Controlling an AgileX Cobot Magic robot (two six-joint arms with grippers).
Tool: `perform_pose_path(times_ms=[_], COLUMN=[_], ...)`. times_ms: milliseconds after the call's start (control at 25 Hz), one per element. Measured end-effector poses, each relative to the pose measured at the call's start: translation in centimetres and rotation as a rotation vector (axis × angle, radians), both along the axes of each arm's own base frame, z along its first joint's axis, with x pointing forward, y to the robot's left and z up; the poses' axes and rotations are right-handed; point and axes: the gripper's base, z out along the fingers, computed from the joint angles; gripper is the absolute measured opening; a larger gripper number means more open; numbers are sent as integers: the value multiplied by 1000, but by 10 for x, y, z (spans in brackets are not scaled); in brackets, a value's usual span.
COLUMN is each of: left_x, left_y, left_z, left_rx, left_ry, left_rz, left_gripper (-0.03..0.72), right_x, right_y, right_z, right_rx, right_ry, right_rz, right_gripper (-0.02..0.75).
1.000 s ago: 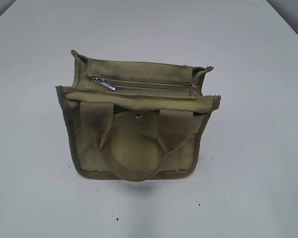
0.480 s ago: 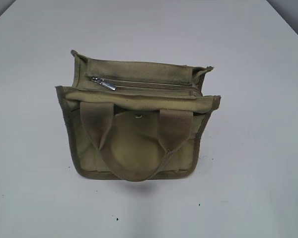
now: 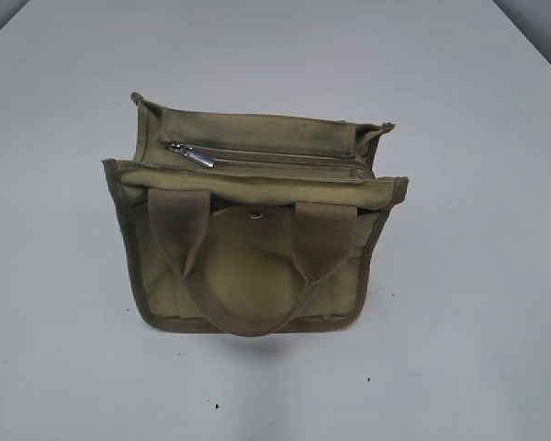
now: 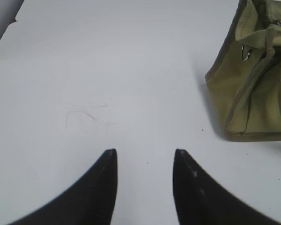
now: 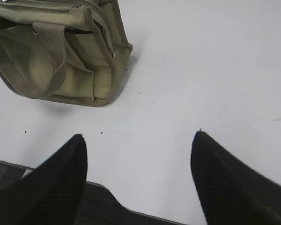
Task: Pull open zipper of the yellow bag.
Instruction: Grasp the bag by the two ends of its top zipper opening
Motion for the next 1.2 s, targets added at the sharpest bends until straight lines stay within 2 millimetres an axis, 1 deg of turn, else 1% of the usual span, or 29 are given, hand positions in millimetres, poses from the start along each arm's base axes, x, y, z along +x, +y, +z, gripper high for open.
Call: perform_pose_path(times_ms=[200, 320, 440, 600, 720, 800, 880, 960, 1000, 1200], left_x=[0, 2, 15, 47, 77, 104, 126, 152, 168, 217], left_y=[0, -5, -11, -22, -32, -40, -47, -54, -58, -75], left_z=[1, 17, 30, 39, 43, 39, 33, 24, 18, 16], left_rx=[-5, -56, -134, -305, -462, -582, -654, -710, -734, -765], left_ry=[-11, -86, -124, -82, -5, 98, 171, 260, 313, 414], left_rz=[-3, -32, -66, -108, -136, -146, -169, -189, -200, -302], left_gripper=[312, 312, 312, 312, 312, 312, 312, 312, 312, 312], right_x=[0, 0, 3, 21, 41, 54, 69, 88, 97, 146], right_y=[0, 0, 0, 1, 2, 2, 4, 7, 8, 20], right_z=[0, 0, 0, 3, 10, 15, 19, 19, 18, 18], right_rx=[0, -1, -2, -13, -11, -8, -21, -42, -55, -126], right_ry=[0, -2, 10, 96, 87, 49, 11, 14, 22, 101], right_rz=[0, -2, -3, -5, -8, -2, 13, 23, 28, 76], right_gripper=[536, 536, 536, 536, 536, 536, 536, 536, 536, 536])
